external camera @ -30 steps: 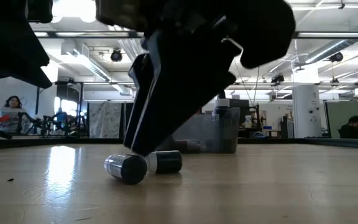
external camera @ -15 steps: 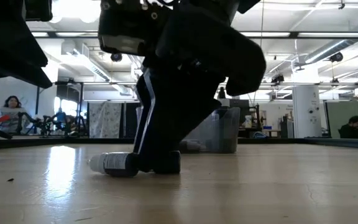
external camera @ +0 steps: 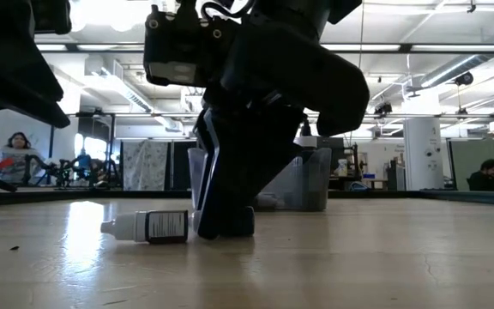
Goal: Pick & Place food coloring
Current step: Put the small dark green food coloring bottle in the black bin
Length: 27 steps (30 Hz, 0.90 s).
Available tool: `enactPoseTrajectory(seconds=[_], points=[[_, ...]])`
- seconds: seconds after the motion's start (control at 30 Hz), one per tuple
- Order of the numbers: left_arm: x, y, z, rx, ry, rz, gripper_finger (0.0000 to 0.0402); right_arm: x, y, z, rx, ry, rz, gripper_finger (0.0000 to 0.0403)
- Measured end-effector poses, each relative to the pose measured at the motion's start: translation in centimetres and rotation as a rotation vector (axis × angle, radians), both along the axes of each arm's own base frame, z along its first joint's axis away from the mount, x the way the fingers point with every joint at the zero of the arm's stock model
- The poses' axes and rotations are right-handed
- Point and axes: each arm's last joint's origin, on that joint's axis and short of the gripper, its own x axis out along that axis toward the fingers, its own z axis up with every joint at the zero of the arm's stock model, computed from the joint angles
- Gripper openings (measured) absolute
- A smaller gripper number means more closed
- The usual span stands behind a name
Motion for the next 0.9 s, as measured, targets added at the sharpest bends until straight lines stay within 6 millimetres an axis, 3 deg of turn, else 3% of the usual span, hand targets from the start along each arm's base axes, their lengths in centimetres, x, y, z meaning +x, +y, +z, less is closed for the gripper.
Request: enactPoseTrajectory(seconds=[0.13, 0.23, 0.4, 0.6, 0.67, 0.8, 0.9], points=[[0.0, 0.1, 0.0, 0.005, 0.005, 0.001, 0.0188, 0.0, -0.3, 0.2, -0.019, -0.01, -0.006, 0.0074], [0.0, 0.1, 0.0, 0.002, 0.005, 0.004, 0.0188, 0.0, -0.8, 1.6, -0.089, -0.066, -0.053, 0.0055], [0.0, 0.1, 0.0, 0.002, 0.002, 0.009, 0.0188, -0.4, -3.2, 7.1, -0.153, -0.204, -0.245, 0.0061], [0.1, 0.2, 0.1, 0.028, -0.027, 0.038, 0.0188, -3.0, -8.1, 13.0, -0.328, -0.324, -0.543, 0.0072], [0.1, 0.3, 0.1, 0.028, -0.028, 0.044, 0.0188, -3.9, -10.2, 13.6, -0.32, -0.32, -0.601, 0.0071], [0.4, 0.4, 0.2, 0.02, -0.039, 0.044, 0.0188, -5.0, -14.7, 11.5, -0.196, -0.179, -0.674, 0.0082], [0.6, 0.5, 0.2, 0.008, -0.045, 0.047, 0.0188, -5.3, -16.7, 10.7, -0.107, -0.125, -0.704, 0.011]])
